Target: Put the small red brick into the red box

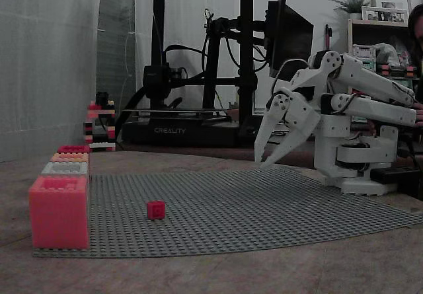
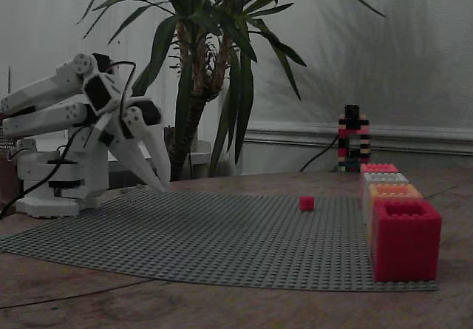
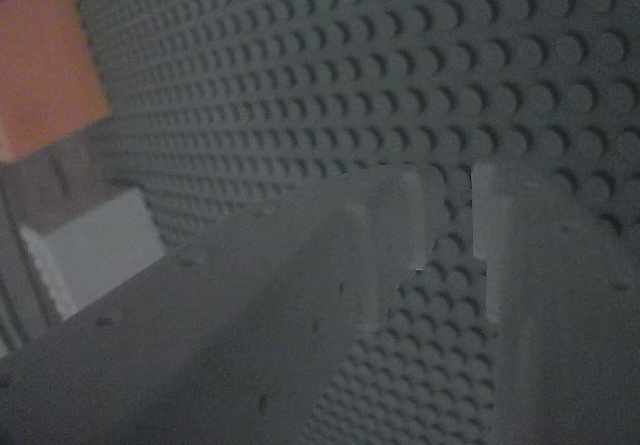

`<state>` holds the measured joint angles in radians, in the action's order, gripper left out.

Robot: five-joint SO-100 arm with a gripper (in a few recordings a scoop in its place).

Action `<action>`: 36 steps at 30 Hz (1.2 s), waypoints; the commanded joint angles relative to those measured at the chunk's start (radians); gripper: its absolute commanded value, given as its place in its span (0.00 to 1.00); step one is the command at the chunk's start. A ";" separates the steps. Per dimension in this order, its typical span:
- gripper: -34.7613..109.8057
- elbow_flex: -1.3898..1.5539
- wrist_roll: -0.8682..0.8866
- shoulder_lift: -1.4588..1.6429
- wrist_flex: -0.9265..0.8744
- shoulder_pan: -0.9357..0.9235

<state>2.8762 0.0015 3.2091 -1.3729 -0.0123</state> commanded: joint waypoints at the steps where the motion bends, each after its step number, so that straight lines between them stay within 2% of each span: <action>1: 0.24 -0.014 0.020 0.011 -0.031 0.006; 18: 0.24 -0.015 0.008 0.011 -0.028 0.006; 21: 0.24 -0.072 -0.012 -0.069 0.051 0.008; 25: 0.24 -0.408 -0.069 -0.431 0.067 0.029; 29: 0.25 -0.908 -0.121 -0.857 -0.087 0.133; 32: 0.25 -1.172 -0.181 -1.088 -0.199 0.202; 36: 0.33 -1.410 -0.215 -1.358 -0.221 0.233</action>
<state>1.7779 -0.1825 2.0632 -1.5677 0.1672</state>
